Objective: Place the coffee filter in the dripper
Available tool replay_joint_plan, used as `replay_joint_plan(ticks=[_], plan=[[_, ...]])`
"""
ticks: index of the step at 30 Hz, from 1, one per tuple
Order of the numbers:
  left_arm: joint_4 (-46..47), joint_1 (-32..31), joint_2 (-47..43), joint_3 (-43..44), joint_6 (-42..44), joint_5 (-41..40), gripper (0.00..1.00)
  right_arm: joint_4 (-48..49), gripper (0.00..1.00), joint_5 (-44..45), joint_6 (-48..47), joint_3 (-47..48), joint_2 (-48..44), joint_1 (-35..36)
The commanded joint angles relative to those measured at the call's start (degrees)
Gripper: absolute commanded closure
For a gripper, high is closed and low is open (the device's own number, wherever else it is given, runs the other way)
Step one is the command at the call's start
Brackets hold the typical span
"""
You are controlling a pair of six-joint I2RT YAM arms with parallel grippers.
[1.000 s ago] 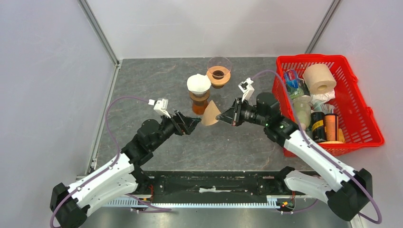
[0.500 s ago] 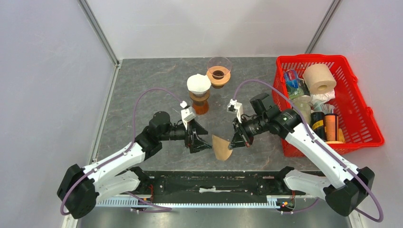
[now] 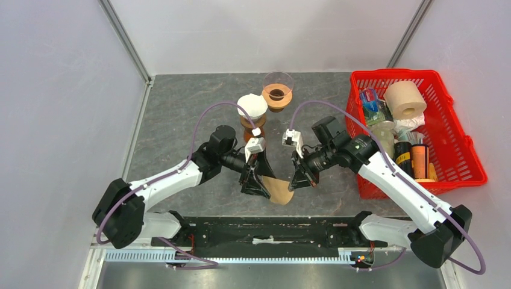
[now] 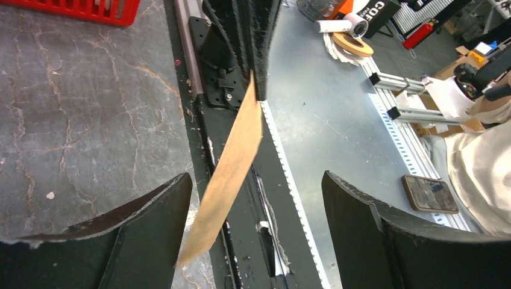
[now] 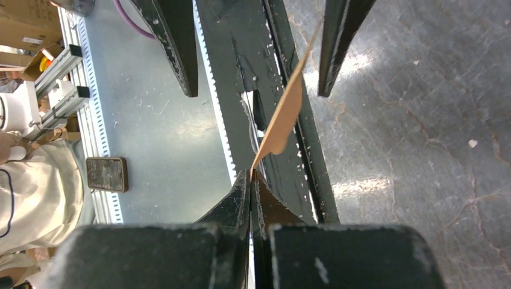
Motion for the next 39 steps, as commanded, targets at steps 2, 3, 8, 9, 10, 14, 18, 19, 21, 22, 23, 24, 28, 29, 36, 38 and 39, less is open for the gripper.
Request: replay_joint_plan(ticks=[2, 3, 8, 9, 10, 14, 18, 19, 21, 22, 23, 24, 28, 29, 36, 38, 39], plan=[[-1.8, -0.2, -3.5, -0.2, 3.3, 2.9, 0.29, 4.1, 1.0, 2.9, 1.1, 4.1, -0.2, 0.2], [-2.6, -0.2, -3.9, -0.4, 3.6, 2.3, 0.39, 4.1, 1.0, 3.7, 1.2, 4.5, 0.2, 0.1], [-5.0, -0.2, -5.4, -0.6, 3.9, -2.1, 0.93, 5.7, 1.0, 5.0, 2.7, 5.5, 0.6, 0.1], [-5.0, -0.2, -5.7, -0.6, 3.9, -2.6, 0.98, 5.8, 1.0, 6.1, 3.6, 5.6, 0.6, 0.1], [-4.9, -0.2, -5.9, -0.6, 4.0, -2.8, 0.98, 5.9, 0.99, 8.0, 4.9, 5.9, 0.5, 0.1], [1.4, -0.2, -8.0, -2.1, 0.0, -4.7, 0.98, 11.0, 0.29, 18.4, 13.5, 4.4, -2.3, 0.0], [4.8, -0.2, -10.9, -3.3, -3.6, -12.2, 0.98, 16.5, 0.03, 34.3, 22.4, -1.1, -9.9, 0.0], [4.8, -0.2, -11.8, -3.3, -4.1, -14.5, 0.98, 16.8, 0.03, 38.3, 23.7, -2.9, -12.3, 0.0], [5.1, -0.2, -13.8, -3.7, -5.4, -21.1, 0.98, 17.1, 0.03, 43.4, 24.8, -6.0, -15.8, -0.1], [6.4, -0.2, -14.7, -4.2, -6.3, -23.5, 0.98, 17.2, 0.03, 44.3, 25.1, -7.2, -17.2, -0.1], [7.6, -0.2, -15.6, -4.6, -7.8, -26.3, 0.98, 17.5, 0.03, 44.3, 25.3, -8.6, -18.2, -0.1], [9.2, -0.2, -16.5, -5.1, -9.2, -28.9, 0.98, 18.2, 0.03, 43.6, 25.6, -10.0, -19.0, -0.1], [13.4, -0.2, -19.8, -6.1, -13.6, -33.8, 0.98, 23.9, 0.03, 38.8, 25.8, -15.9, -21.9, -0.1], [14.5, -0.2, -20.4, -6.3, -14.8, -34.2, 0.98, 26.1, 0.03, 37.8, 26.3, -17.3, -22.5, -0.1], [19.4, -0.2, -22.8, -7.6, -21.0, -33.2, 0.98, 44.1, 0.03, 31.5, 33.7, -24.4, -21.0, -0.1], [19.3, -0.2, -23.1, -7.7, -21.5, -33.3, 0.98, 45.8, 0.03, 29.9, 36.0, -24.3, -19.6, -0.2], [19.2, -0.2, -23.1, -7.8, -21.4, -33.4, 0.98, 46.1, 0.03, 28.6, 36.3, -24.1, -19.0, -0.1]])
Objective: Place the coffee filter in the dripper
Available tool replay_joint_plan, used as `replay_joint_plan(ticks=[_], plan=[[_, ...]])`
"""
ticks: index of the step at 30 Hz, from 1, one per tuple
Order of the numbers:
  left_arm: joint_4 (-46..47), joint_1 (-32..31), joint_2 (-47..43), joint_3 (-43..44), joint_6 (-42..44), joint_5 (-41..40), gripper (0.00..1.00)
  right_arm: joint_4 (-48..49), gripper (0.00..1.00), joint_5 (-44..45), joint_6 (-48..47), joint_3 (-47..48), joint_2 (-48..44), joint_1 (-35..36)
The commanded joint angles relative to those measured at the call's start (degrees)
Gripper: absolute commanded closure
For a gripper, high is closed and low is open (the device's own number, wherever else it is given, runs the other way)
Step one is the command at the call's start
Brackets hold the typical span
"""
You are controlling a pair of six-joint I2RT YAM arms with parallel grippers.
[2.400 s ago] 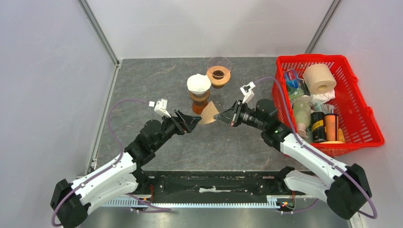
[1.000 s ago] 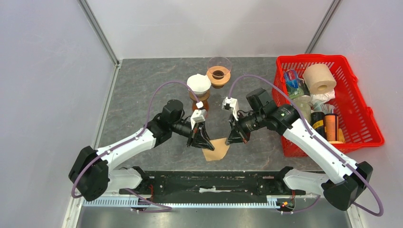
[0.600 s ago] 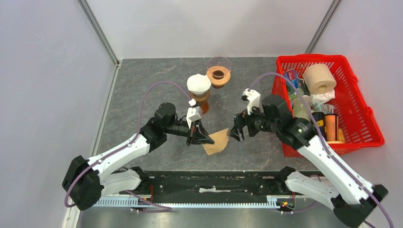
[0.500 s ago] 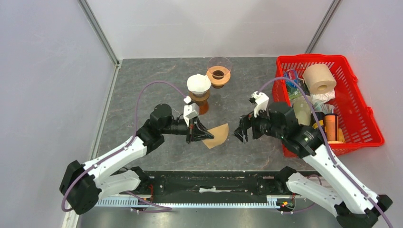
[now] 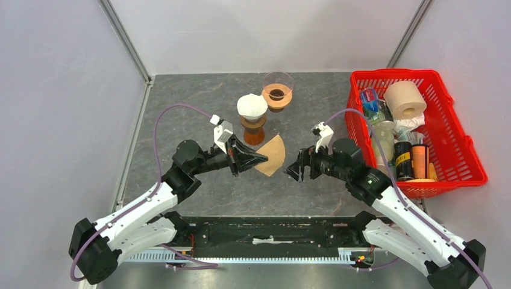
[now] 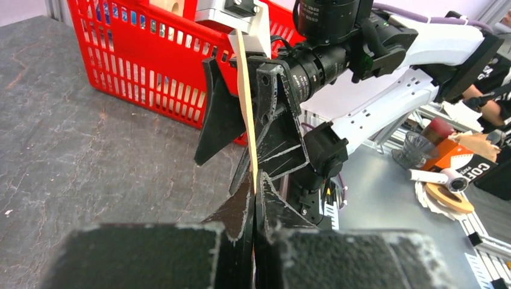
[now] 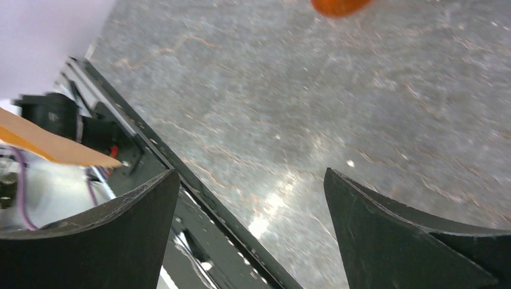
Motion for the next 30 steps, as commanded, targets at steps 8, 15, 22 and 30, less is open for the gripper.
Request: replay_joint_plan(ticks=[8, 15, 22, 30], plan=[[3.7, -0.1, -0.8, -0.8, -3.8, -1.7, 0.98, 11.1, 0.03, -8.1, 6.4, 0.9, 2.1, -0.1], [2.8, -0.1, -2.0, -1.1, -2.5, -2.7, 0.98, 2.6, 0.03, -7.9, 3.4, 3.1, 1.7, -0.1], [2.1, -0.2, -2.8, -1.2, -2.0, -3.0, 0.98, -0.6, 0.03, -8.7, 1.7, 4.7, 0.6, -0.1], [1.9, -0.1, -2.7, -1.4, -2.3, -2.8, 0.98, 4.4, 0.03, -10.2, 3.4, 5.4, 0.5, -0.1]])
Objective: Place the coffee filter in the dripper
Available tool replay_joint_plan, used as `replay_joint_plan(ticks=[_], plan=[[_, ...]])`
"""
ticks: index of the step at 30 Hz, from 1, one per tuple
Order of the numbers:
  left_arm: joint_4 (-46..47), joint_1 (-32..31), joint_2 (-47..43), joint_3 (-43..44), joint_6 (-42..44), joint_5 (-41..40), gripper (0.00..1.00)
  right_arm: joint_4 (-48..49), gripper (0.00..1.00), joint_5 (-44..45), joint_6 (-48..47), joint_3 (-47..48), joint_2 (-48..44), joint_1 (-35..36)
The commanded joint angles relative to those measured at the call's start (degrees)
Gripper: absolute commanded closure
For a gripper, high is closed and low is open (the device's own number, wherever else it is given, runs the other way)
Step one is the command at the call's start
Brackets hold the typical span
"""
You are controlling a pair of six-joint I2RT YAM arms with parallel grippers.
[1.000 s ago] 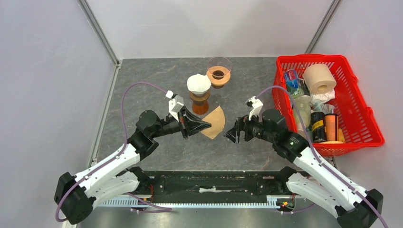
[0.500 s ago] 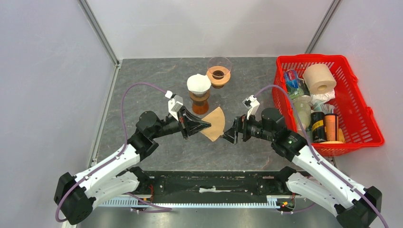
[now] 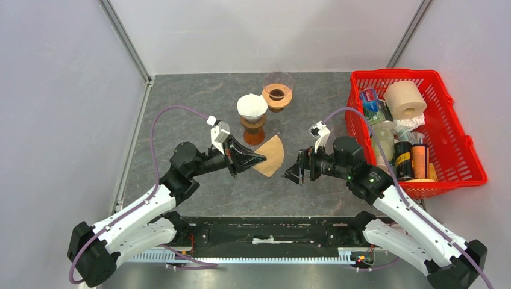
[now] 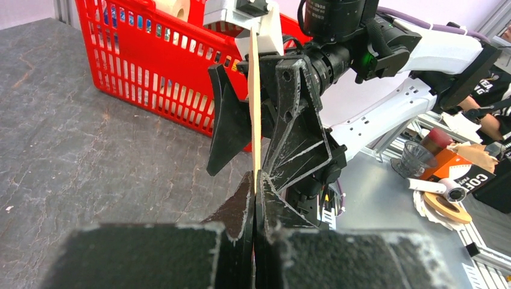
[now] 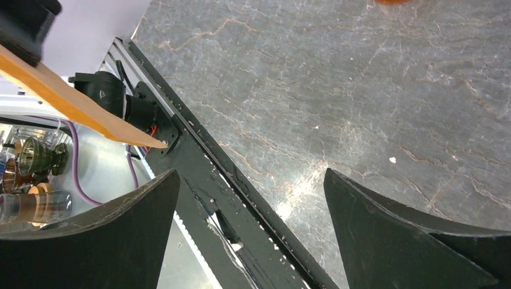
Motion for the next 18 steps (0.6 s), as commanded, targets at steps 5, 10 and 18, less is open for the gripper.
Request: replay_joint_plan(ticks=[5, 10, 18], plan=[[1.0, -0.1, -0.8, -0.3, -0.1, -0.9, 0.98, 5.1, 0.03, -3.0, 0.6, 3.6, 0.3, -0.1], [1.1, -0.1, -0.7, -0.4, -0.1, -0.7, 0.98, 6.0, 0.03, -1.9, 0.6, 3.7, 1.2, -0.1], [1.0, -0.1, -0.9, -0.4, 0.0, 0.1, 0.98, 4.9, 0.03, 0.2, -0.5, 3.3, 0.5, -0.1]])
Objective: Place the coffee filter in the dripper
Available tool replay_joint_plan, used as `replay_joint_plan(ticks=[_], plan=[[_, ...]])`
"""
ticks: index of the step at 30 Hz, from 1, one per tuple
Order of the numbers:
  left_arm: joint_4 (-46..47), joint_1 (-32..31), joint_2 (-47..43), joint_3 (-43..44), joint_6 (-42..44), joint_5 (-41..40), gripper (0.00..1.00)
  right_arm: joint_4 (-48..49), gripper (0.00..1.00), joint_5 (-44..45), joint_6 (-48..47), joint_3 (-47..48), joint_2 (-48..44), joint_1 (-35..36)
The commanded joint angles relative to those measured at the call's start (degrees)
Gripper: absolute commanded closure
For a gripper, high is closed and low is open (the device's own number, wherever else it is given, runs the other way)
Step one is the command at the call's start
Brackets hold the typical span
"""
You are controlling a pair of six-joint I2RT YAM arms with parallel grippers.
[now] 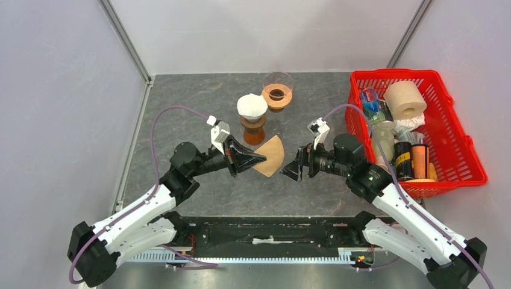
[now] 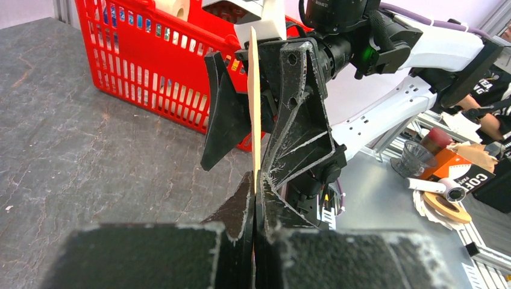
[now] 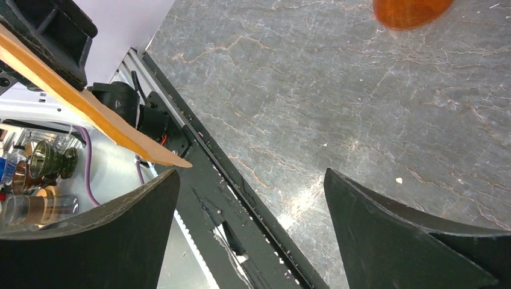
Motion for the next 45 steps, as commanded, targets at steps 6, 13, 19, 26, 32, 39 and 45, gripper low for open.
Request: replay_joint_plan(ticks=[6, 13, 19, 26, 32, 39, 45], plan=[[1.2, -0.1, -0.5, -0.1, -0.2, 1.1, 0.98, 0.4, 0.03, 2.7, -2.0, 2.3, -1.1, -0.2], [1.5, -0.1, -0.6, -0.1, -0.5, 1.6, 0.98, 1.0, 0.03, 2.5, -2.0, 2.7, -0.7, -0.2], [2.0, -0.1, 0.4, 0.2, -1.0, 2.0, 0.98, 3.2, 0.03, 2.6, -1.7, 2.6, -0.6, -0.2], [2.3, -0.1, 0.6, 0.1, -1.0, 1.1, 0.98, 4.1, 0.03, 0.9, -1.7, 3.0, -0.9, -0.2], [2.3, -0.1, 0.4, 0.0, -0.9, 0.4, 0.98, 4.0, 0.03, -2.7, -1.7, 2.7, -0.8, -0.3], [2.4, -0.1, -0.4, -0.4, -0.6, 0.4, 0.98, 1.7, 0.03, 1.9, -2.5, 2.4, -0.8, -0.3], [2.4, -0.1, 0.0, -0.2, -0.8, 0.9, 0.98, 1.7, 0.03, 3.5, -2.4, 2.4, -1.0, -0.5]])
